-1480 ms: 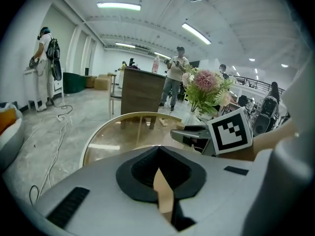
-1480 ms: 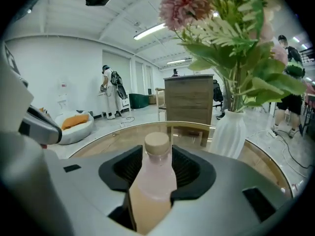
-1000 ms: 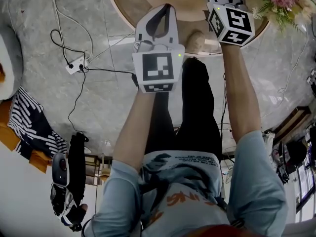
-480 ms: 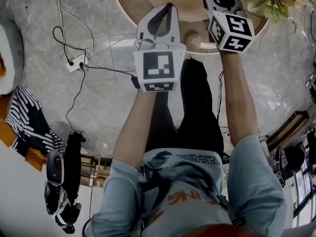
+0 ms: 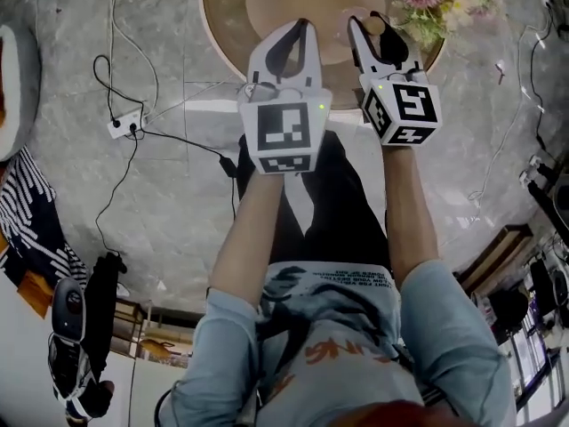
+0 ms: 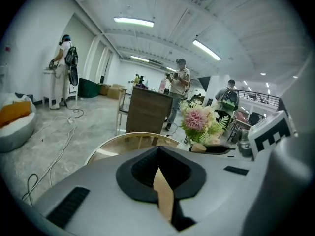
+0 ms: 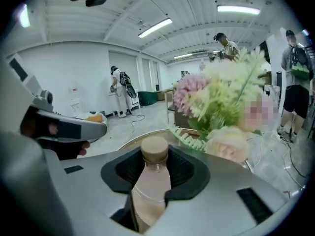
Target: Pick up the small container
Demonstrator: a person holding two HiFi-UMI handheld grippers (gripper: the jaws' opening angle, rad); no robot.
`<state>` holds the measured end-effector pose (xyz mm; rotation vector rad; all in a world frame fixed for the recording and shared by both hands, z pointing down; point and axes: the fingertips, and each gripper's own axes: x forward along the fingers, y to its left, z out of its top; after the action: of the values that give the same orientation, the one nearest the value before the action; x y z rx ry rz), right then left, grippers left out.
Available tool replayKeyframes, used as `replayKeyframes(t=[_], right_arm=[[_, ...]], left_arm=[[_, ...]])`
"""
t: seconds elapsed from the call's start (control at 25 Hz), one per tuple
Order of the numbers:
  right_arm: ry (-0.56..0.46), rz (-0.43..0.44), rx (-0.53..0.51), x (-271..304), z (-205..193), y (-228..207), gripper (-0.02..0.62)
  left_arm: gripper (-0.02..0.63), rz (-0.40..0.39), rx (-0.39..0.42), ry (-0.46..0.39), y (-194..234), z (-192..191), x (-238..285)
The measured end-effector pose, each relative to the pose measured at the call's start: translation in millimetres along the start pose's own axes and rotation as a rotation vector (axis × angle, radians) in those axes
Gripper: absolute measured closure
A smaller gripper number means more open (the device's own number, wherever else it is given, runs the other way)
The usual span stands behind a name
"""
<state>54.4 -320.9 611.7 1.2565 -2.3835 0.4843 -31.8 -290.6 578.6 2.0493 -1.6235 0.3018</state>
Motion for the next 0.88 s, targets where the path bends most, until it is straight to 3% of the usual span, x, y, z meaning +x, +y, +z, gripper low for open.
replayKeyframes(t=[0.28, 0.56, 0.88], right_arm=[[-0.029, -0.033, -0.081, -87.0, 55.5, -11.6, 0.448], [-0.121, -0.073, -0.009, -141.9, 128.7, -23.1, 0.448], [-0.255, -0.064, -0.04, -207.5, 212.4, -16.6, 0.448]], left_arm=[[0.583, 0.034, -0.028, -0.051, -39.4, 61.3, -43.1], [0.583, 0.056, -0.08, -0.145, -62.4, 145.4, -81.9], [0.583, 0.1, 0.022, -0.237, -99.4, 203.2, -138.6]])
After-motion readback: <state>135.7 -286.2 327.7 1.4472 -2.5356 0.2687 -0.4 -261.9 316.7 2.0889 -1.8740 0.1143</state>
